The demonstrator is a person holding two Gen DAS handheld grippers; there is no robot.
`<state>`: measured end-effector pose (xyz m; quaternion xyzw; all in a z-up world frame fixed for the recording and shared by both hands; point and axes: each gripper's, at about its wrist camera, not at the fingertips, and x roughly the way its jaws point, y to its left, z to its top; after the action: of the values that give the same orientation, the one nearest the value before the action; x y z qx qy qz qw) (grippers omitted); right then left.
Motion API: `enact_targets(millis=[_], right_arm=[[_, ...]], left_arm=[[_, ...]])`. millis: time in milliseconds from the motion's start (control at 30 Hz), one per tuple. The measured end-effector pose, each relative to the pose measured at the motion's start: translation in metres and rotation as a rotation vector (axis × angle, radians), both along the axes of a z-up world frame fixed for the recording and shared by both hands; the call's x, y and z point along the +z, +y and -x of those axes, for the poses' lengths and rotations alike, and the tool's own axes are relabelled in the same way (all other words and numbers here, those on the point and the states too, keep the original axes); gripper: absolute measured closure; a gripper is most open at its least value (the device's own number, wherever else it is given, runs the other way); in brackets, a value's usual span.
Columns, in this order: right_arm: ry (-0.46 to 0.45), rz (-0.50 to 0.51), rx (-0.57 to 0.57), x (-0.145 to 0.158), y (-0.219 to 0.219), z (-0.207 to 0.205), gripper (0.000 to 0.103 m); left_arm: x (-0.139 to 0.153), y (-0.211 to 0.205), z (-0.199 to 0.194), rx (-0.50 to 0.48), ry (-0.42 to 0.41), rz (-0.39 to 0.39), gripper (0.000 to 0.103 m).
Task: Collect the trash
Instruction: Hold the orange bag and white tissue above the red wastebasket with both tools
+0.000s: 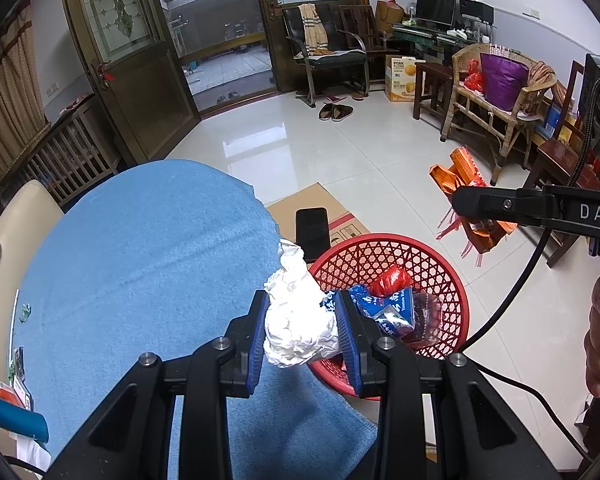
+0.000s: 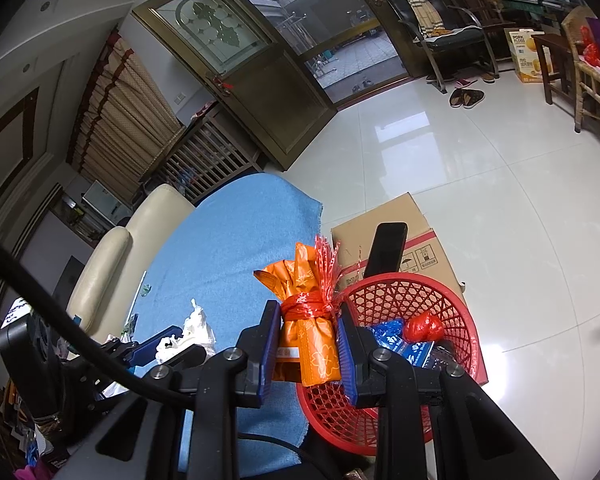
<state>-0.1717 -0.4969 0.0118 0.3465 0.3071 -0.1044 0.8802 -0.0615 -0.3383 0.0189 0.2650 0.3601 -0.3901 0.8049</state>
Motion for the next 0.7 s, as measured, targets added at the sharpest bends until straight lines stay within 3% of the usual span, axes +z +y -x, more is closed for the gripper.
enact_targets(millis=[700], right_arm=[[0.006,-0.004,0.000,-0.0058,-0.0017,-0.0010,0.074]], left_arm=[[-0.0044,-0.0023,0.0010,0.000,0.006,-0.006,0.068]])
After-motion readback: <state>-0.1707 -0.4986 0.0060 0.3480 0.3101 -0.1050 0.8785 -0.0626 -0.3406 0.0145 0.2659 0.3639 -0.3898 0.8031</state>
